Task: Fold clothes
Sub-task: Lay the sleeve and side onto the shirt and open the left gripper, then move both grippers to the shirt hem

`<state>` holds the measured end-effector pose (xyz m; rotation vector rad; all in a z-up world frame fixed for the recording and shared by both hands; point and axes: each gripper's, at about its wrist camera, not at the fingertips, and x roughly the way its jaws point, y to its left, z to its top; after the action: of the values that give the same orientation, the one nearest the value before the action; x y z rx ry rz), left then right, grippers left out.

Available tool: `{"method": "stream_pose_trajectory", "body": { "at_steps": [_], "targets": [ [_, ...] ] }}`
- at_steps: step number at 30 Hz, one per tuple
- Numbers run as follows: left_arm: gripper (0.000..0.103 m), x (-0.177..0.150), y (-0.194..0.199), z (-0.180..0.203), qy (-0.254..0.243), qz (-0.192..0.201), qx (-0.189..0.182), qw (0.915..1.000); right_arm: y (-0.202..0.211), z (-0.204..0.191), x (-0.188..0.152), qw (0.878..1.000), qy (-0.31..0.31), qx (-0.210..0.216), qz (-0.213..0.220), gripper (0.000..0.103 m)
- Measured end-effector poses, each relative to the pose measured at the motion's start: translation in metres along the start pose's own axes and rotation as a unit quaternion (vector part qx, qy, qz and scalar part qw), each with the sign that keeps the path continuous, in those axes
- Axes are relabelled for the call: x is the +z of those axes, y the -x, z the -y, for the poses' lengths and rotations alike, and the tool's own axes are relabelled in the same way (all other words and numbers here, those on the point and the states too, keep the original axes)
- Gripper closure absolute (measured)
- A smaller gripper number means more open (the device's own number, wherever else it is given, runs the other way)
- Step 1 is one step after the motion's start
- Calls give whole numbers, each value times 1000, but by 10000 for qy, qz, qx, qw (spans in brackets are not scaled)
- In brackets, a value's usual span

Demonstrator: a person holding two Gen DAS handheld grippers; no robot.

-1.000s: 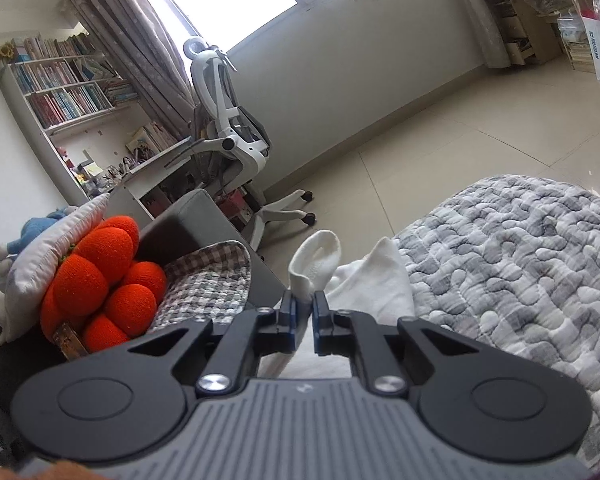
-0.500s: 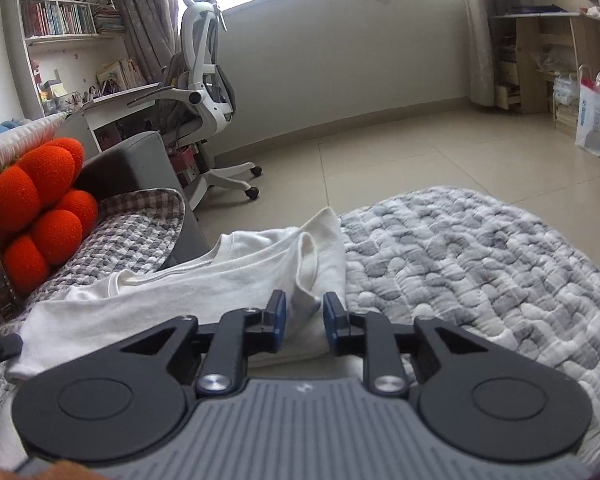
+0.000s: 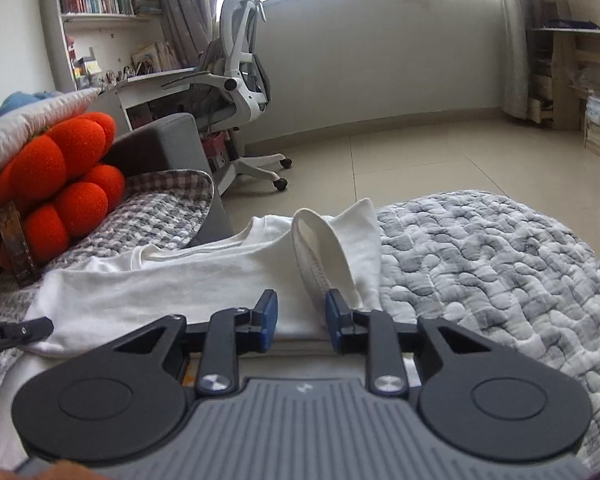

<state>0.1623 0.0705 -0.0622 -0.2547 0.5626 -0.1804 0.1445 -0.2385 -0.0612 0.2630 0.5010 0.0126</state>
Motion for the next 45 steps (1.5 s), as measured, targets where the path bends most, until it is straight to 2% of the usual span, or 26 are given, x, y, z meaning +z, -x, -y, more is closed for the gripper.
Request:
{"method": "stream_pose_trajectory", "body": {
  "at_steps": [1, 5, 8, 12, 16, 20, 22, 28, 34, 37, 41, 45],
  "targets": [
    [98, 0, 2, 0, 3, -3, 12, 10000, 4, -1, 1, 9999, 32, -122, 10, 68],
    [96, -1, 10, 6, -53, -30, 90, 9999, 19, -2, 1, 9998, 74, -176, -51, 63],
    [88, -2, 18, 12, -89, -34, 144, 9999, 34, -3, 1, 9995, 190, -259, -74, 58],
    [69, -4, 31, 19, -108, 29, 217, 9997, 58, -6, -1, 9989, 326, -308, -115, 50],
    [61, -6, 41, 26, -68, 52, 341, 9994, 83, -8, -8, 9984, 426, -278, -238, 41],
    [59, -9, 44, 29, 82, -73, 510, 9986, 99, -16, -12, 9967, 695, -285, -312, 34],
    [58, -11, 45, 30, 91, -123, 559, 9983, 101, -14, -9, 9973, 575, -282, -367, 32],
    [55, -14, 49, 32, -71, -169, 571, 9982, 118, 10, -3, 9975, -470, -215, -476, 28],
    [54, -17, 49, 30, -180, -113, 632, 9978, 122, 27, -23, 9938, -886, -362, -571, 27],
    [54, -22, 51, 31, -242, -4, 679, 9974, 118, 26, -34, 9914, -929, -486, -790, 27],
    [53, -35, 55, 38, -411, 116, 692, 9967, 116, 23, -42, 9907, -791, -675, -879, 27],
    [50, -46, 62, 42, -541, -87, 611, 9966, 115, 27, -51, 9879, -812, -858, -1008, 27]
  ]
}}
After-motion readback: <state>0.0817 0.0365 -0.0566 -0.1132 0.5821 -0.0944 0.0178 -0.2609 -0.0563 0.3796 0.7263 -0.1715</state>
